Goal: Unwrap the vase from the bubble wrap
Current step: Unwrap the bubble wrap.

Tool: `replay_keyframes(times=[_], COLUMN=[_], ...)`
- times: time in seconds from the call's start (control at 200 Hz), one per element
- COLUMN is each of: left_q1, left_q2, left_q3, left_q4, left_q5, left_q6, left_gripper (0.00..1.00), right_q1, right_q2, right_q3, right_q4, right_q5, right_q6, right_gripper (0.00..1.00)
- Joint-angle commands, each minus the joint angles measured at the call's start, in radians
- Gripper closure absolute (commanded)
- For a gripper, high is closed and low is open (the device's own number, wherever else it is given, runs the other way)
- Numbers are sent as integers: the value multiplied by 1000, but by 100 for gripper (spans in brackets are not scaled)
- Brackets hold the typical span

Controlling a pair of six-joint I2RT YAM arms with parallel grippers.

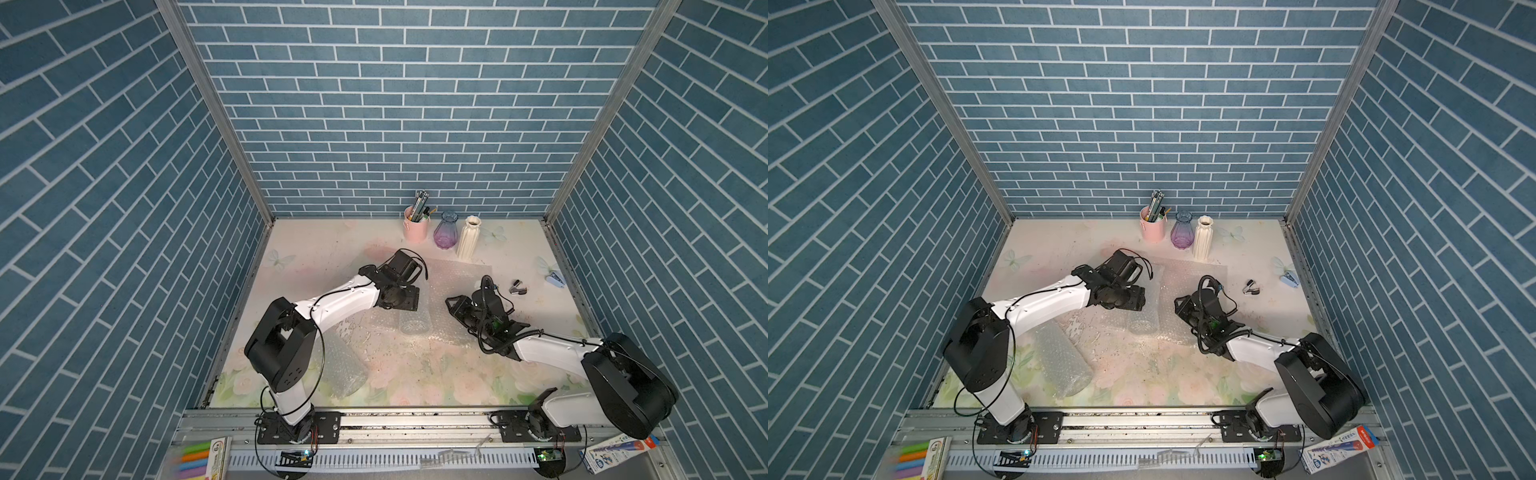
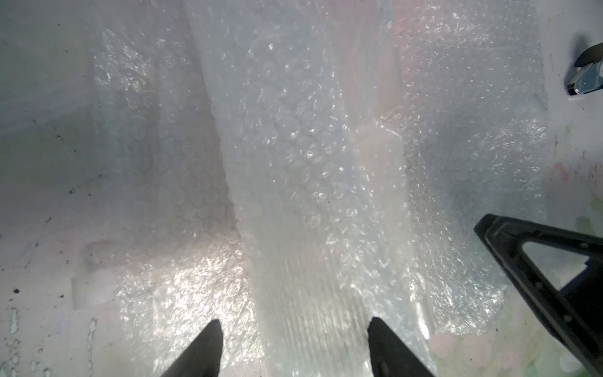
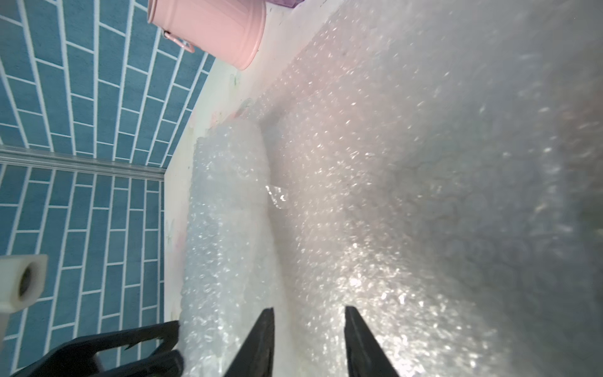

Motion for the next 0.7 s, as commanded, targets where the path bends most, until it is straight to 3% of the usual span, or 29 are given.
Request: replay_keyframes(times=[0.0, 0.385, 0.695], left_q1=[3, 2, 2], left_q2=[25, 42, 47], left_q3=[-8, 14, 26], left_q4=[-2, 11, 11], left_q5=[21, 40, 48], left_q6=[-5, -6, -2], left_gripper=[29, 28, 29], right_q1=[23, 56, 58], right_q2=[8, 116, 153], right_q3=[15, -47, -59], right_q4=[3, 261, 359], right_q5=[-47, -77, -57], right_q6=[24, 359, 505], right_gripper=[54, 41, 40])
